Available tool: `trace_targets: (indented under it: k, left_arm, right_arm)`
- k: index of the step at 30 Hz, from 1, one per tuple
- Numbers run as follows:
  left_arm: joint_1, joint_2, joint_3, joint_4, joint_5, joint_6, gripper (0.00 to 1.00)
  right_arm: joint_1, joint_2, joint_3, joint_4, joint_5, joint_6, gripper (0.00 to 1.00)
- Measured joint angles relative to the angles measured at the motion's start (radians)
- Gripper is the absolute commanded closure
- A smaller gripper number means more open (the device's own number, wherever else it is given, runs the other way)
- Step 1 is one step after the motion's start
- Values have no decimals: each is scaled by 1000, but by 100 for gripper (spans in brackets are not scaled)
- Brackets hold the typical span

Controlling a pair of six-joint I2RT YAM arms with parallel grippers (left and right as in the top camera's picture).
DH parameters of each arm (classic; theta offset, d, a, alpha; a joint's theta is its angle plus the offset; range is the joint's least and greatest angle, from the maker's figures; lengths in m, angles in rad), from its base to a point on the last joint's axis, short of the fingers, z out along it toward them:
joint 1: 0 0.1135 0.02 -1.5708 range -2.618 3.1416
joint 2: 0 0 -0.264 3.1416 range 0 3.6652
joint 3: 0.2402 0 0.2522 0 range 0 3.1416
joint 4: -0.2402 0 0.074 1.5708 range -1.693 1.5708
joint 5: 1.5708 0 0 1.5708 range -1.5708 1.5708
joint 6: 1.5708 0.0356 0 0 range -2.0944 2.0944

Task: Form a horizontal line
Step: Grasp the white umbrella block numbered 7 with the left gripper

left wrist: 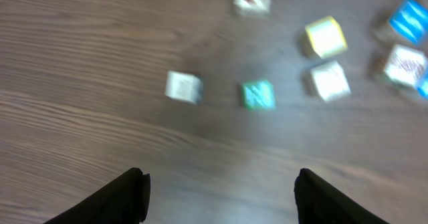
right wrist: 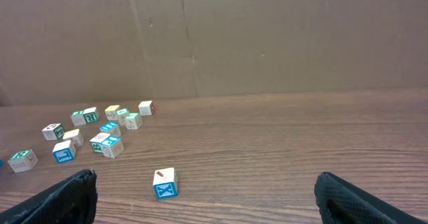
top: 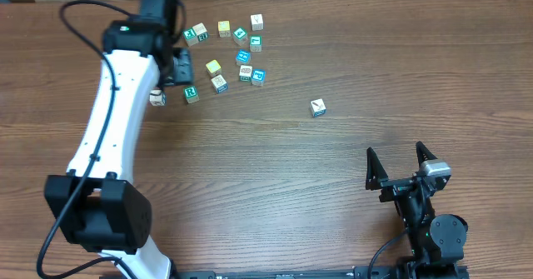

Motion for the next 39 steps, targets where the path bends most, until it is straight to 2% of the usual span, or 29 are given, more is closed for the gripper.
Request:
trace_targets:
  k: [4, 8, 14, 18, 19, 22, 25, 26, 28, 31, 36, 39]
  left_arm:
    - [105, 18, 0, 59, -21, 1, 29]
    - [163, 116, 0, 108, 2, 30, 28]
    - [169, 332, 0, 163, 68, 114, 26]
    - [169, 396, -1, 196, 77, 128, 25]
    - [169, 403, -1, 208, 79, 131, 28]
    - [169, 418, -1, 237, 81, 140, 46]
    - [169, 430, -1, 241, 81, 142, 50]
    - [169, 433, -1, 243, 84, 141, 56]
    - [169, 433, -1, 242, 85, 142, 58]
    - [169, 433, -1, 241, 88, 141, 68]
    - [169, 433, 30, 169, 88, 141, 71]
    - [169, 430, 77, 132, 88, 140, 76]
  right_arm:
    - [0, 0, 0, 0, 0, 0, 0]
    - [0, 0, 0, 0, 0, 0, 0]
    - [0, 0, 0, 0, 0, 0, 0]
    - [0, 0, 0, 1, 0, 0, 0]
    - [0, 0, 0, 0, 0, 0, 0]
    - [0, 0, 0, 0, 0, 0, 0]
    - [0, 0, 0, 0, 0, 0, 0]
    - [0, 0, 0, 1, 0, 0, 0]
    - [0, 0, 0, 0, 0, 0, 0]
    - [0, 0, 0, 0, 0, 0, 0]
    - [0, 0, 0, 0, 0, 0, 0]
    - [0, 0, 0, 0, 0, 0, 0]
